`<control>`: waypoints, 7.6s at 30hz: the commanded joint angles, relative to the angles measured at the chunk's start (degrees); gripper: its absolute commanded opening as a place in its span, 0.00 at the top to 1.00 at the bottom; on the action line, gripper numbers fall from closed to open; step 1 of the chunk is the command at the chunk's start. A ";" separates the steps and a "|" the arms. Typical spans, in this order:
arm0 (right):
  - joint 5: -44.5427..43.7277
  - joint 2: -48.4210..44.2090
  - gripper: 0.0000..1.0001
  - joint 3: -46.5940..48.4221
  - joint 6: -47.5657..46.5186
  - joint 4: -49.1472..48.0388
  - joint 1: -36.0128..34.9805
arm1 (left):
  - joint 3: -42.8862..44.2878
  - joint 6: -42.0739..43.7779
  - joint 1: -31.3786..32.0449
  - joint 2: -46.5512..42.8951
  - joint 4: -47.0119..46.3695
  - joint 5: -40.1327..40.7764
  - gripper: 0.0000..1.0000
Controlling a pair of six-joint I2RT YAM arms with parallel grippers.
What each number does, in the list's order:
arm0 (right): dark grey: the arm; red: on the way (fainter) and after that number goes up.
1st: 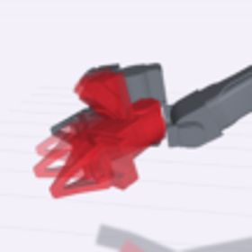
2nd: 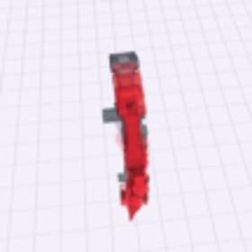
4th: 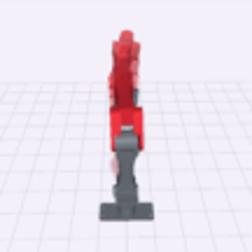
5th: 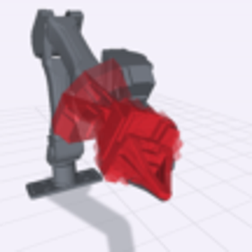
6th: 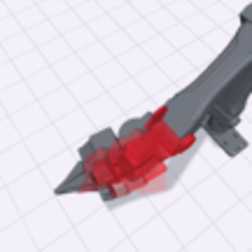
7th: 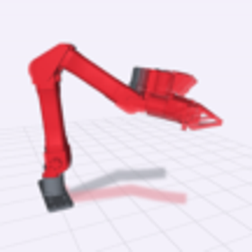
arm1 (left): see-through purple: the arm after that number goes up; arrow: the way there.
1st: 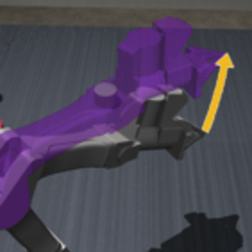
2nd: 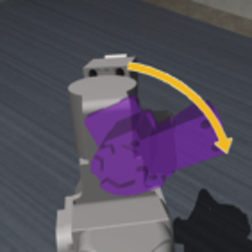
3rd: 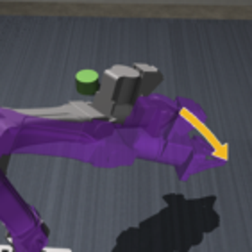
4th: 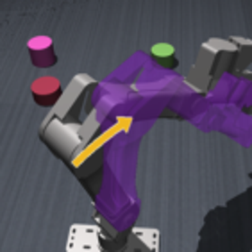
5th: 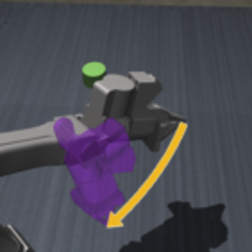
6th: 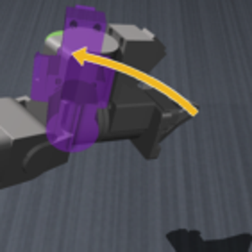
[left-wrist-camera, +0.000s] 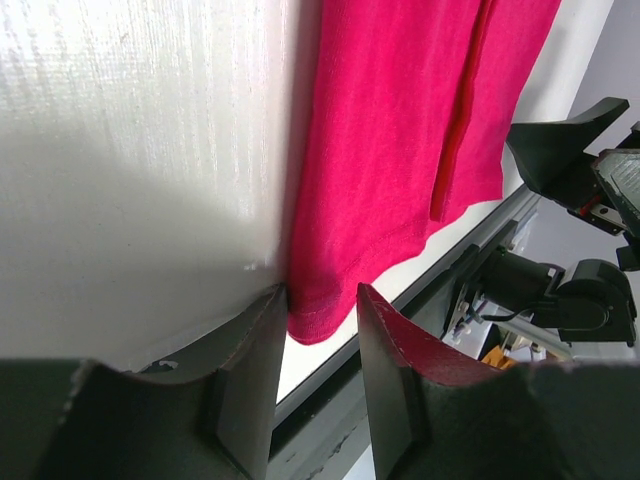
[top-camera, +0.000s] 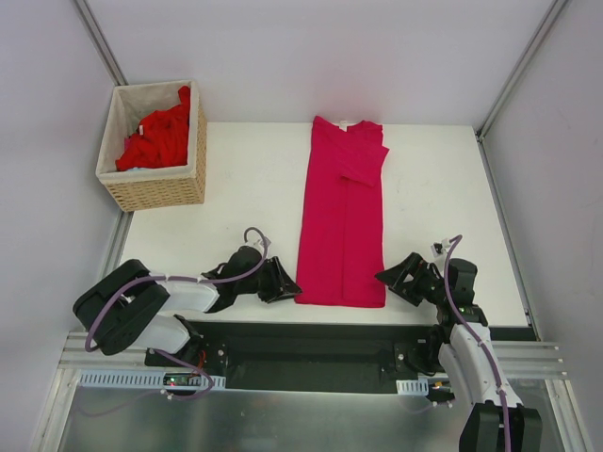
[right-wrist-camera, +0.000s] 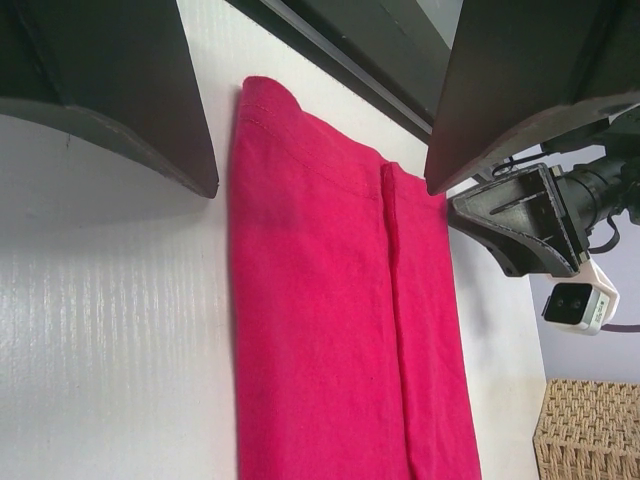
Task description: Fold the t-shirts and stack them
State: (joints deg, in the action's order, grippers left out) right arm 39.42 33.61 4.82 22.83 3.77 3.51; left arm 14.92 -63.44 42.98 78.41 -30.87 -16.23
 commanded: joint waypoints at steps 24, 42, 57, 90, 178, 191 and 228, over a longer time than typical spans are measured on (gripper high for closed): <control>-1.19 -0.03 0.11 1.16 -0.86 1.06 0.27 | -6.92 -1.86 4.04 -0.11 4.51 5.15 0.69; -1.01 -0.21 0.11 1.16 -0.86 1.24 0.27 | -4.55 -1.33 4.04 5.88 1.17 4.89 0.70; -4.96 -6.00 0.15 1.95 -1.56 12.56 0.18 | -4.72 -0.90 4.04 2.71 3.98 5.07 1.00; -19.38 14.54 0.16 10.65 1.78 10.21 -17.13 | -1.91 -0.02 4.04 3.15 6.17 4.63 1.00; -31.16 15.08 0.99 25.14 0.90 23.39 -29.88 | 10.38 6.05 3.95 -3.18 20.15 5.24 1.00; -31.42 24.31 0.99 31.21 -0.42 19.26 -29.88 | 27.44 11.32 1.41 3.50 25.15 2.08 1.00; -30.28 37.93 0.99 48.97 -6.39 20.75 -17.93 | 47.74 18.79 -9.93 12.64 33.95 -1.52 1.00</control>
State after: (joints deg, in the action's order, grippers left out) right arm 8.21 69.52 50.04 17.52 25.21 -15.64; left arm 59.05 -46.68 33.98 89.73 1.26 -16.64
